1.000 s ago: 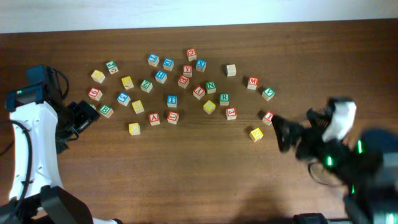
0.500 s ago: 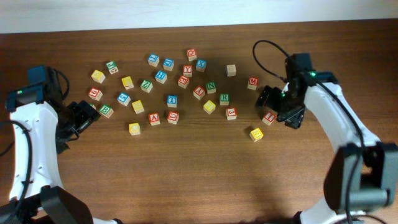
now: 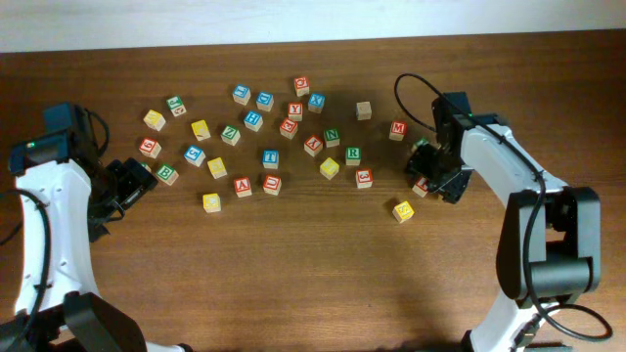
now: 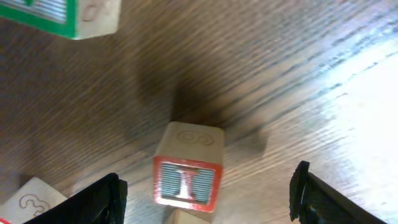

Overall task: Spell out ICRA
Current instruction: 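Move the right gripper down over the red I block, then close the right gripper on the red I block and lift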

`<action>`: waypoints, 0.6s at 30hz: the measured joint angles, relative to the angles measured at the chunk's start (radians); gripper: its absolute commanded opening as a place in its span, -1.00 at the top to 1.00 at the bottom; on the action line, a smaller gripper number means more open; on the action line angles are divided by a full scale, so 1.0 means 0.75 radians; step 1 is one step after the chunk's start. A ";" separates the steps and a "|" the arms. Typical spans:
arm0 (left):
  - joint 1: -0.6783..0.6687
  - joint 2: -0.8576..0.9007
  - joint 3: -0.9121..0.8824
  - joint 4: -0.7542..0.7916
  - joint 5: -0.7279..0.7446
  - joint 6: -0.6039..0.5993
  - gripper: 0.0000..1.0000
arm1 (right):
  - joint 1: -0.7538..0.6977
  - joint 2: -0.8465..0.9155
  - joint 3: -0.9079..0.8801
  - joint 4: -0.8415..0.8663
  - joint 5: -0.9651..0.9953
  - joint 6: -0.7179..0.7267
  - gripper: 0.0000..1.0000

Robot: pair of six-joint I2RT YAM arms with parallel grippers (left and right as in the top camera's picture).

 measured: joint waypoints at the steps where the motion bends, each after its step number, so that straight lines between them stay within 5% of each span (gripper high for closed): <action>1: 0.001 0.000 0.000 0.000 0.000 0.000 -0.98 | 0.007 0.000 0.000 0.009 0.003 0.000 -0.54; 18: 0.001 0.000 0.000 0.000 0.000 0.000 -0.98 | 0.018 0.061 0.000 0.078 0.050 -0.002 0.07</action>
